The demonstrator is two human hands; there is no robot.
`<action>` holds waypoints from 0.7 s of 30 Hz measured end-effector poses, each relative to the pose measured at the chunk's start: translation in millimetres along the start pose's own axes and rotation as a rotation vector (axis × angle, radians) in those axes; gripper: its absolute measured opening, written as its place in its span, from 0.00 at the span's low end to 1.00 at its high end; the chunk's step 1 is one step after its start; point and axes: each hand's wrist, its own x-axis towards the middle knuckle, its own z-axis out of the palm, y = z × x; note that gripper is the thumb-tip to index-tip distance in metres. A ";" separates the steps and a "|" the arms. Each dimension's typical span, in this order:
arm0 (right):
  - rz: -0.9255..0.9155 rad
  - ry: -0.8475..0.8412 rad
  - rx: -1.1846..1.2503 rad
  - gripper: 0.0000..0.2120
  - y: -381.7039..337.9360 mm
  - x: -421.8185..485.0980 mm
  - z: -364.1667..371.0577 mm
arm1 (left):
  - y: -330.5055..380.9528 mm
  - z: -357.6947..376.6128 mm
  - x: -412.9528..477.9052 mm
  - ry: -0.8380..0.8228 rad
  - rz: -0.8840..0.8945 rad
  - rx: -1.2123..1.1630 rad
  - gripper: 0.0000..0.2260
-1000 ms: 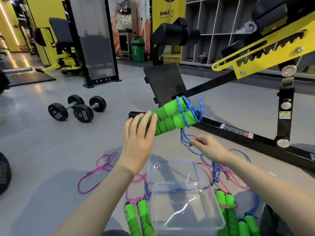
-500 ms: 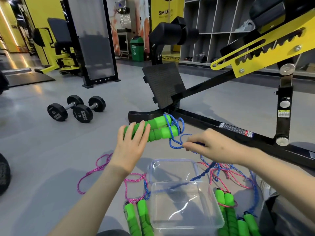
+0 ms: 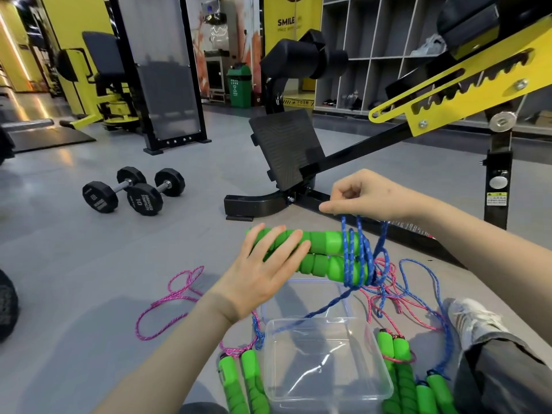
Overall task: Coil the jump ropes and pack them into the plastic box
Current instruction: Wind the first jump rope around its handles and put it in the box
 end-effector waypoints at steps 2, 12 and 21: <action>0.062 0.021 0.103 0.17 6.3 1.5 0.2 | 5.9 -3.0 5.4 0.021 -0.007 -0.023 0.15; 0.353 0.055 0.519 0.16 90.5 5.2 39.8 | 14.5 -2.1 18.8 0.092 -0.194 -0.084 0.17; 0.372 0.096 0.898 0.24 25.5 -32.8 98.6 | -13.6 5.6 9.9 0.056 -0.325 0.065 0.18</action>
